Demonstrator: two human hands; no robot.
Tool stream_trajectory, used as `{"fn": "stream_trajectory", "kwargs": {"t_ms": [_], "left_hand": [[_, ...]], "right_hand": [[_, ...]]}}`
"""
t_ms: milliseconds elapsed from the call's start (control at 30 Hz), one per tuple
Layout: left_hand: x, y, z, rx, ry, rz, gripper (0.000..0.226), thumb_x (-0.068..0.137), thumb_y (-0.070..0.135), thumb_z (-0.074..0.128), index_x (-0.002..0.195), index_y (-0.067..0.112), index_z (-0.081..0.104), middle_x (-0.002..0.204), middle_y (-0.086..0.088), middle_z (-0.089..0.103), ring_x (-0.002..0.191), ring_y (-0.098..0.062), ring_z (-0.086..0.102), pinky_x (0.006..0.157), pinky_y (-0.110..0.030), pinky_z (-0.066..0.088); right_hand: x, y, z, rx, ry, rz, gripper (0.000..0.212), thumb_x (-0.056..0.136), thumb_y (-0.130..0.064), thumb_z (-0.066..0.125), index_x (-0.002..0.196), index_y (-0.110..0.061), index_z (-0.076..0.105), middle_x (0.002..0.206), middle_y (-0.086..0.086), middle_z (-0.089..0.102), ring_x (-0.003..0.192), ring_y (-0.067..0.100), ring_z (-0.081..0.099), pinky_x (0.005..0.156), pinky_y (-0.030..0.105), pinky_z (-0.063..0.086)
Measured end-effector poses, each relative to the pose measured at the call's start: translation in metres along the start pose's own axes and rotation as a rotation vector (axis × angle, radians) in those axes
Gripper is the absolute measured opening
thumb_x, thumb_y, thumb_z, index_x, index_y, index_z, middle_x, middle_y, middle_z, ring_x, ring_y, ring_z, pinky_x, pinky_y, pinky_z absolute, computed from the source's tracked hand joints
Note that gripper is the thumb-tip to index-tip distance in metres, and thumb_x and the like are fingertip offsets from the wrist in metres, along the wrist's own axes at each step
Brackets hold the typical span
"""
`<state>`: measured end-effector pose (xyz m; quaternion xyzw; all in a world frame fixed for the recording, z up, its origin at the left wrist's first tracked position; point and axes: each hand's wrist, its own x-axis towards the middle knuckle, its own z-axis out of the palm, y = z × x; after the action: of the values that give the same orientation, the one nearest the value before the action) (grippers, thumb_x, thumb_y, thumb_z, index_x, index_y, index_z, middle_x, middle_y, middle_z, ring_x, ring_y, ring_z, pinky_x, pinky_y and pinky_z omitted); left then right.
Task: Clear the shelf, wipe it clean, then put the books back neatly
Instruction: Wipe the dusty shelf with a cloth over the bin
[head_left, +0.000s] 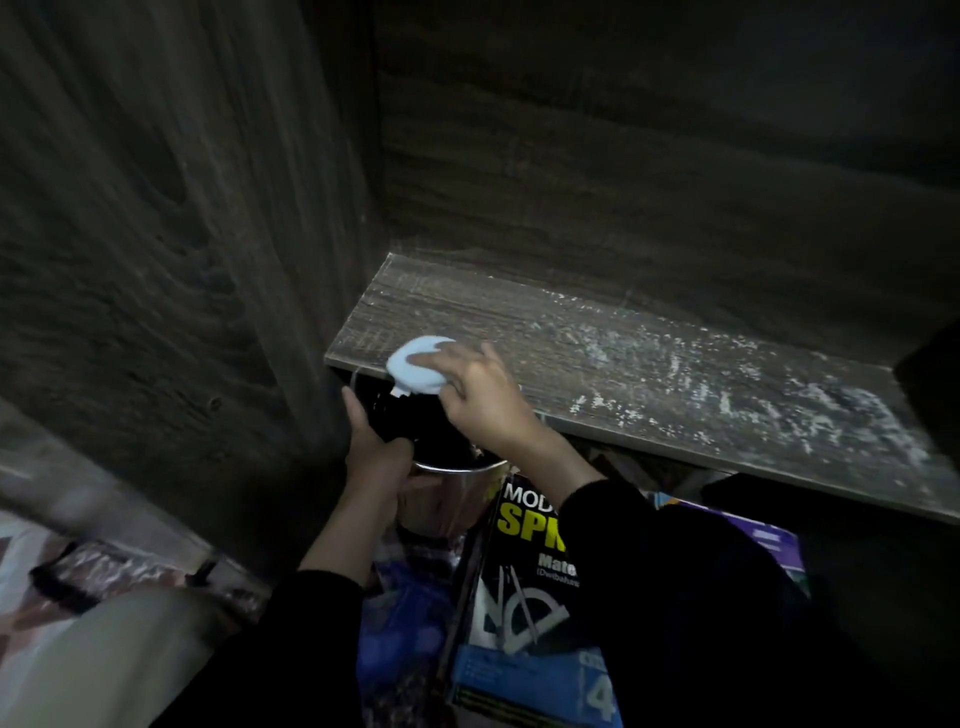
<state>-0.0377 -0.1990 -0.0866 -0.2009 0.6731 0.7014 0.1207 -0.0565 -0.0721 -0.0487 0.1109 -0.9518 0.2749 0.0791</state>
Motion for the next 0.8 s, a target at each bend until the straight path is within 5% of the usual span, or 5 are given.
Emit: {"fn": "stream_trajectory", "kwargs": {"t_ms": [100,233,367,533,800], "left_hand": [[-0.001,0.000,0.003,-0.043,0.021,-0.008,0.098,0.082,-0.010,0.041,0.147,0.050,-0.001,0.148,0.006,0.029,0.116,-0.031,0.052,0.086,-0.058,0.051],[0.000,0.000,0.008,-0.061,0.024,-0.025,0.096,0.086,-0.016,0.034,0.148,0.047,-0.004,0.156,0.000,0.020,0.106,-0.036,0.053,0.051,-0.044,0.057],[0.004,-0.002,0.009,-0.073,0.025,-0.045,0.097,0.085,-0.018,0.033,0.147,0.047,-0.005,0.157,-0.003,0.016,0.114,-0.043,0.051,0.039,-0.036,0.054],[0.005,-0.001,0.010,-0.097,0.004,-0.035,0.095,0.086,-0.019,0.031,0.149,0.042,-0.007,0.156,-0.004,0.016,0.106,-0.033,0.049,0.036,-0.034,0.052],[0.008,-0.005,0.013,-0.078,0.006,-0.016,0.096,0.085,-0.020,0.030,0.149,0.042,-0.006,0.156,-0.004,0.018,0.112,-0.038,0.049,0.034,-0.032,0.051]], "right_hand": [[-0.010,0.008,-0.023,0.343,0.203,0.116,0.049,0.084,0.006,0.049,0.126,-0.016,0.061,0.132,0.011,0.057,0.115,0.017,0.055,0.097,0.025,0.038],[-0.039,0.045,-0.072,0.610,0.484,0.365,0.045,0.090,0.002,0.045,0.124,-0.022,0.060,0.116,0.016,0.063,0.057,-0.007,0.057,0.049,0.013,0.046],[-0.084,0.104,-0.123,0.346,0.758,0.502,0.047,0.077,-0.027,0.043,0.119,-0.029,0.063,0.122,0.004,0.064,0.098,0.028,0.062,0.090,0.040,0.048],[-0.138,0.168,-0.171,-0.046,0.881,0.770,0.046,0.087,-0.008,0.047,0.131,-0.019,0.056,0.134,0.006,0.055,0.119,0.030,0.043,0.100,0.027,0.030],[-0.185,0.217,-0.182,-0.239,0.459,1.154,0.056,0.094,-0.017,0.042,0.148,-0.016,0.026,0.151,0.016,0.024,0.133,0.044,0.022,0.109,0.051,0.018]]}}
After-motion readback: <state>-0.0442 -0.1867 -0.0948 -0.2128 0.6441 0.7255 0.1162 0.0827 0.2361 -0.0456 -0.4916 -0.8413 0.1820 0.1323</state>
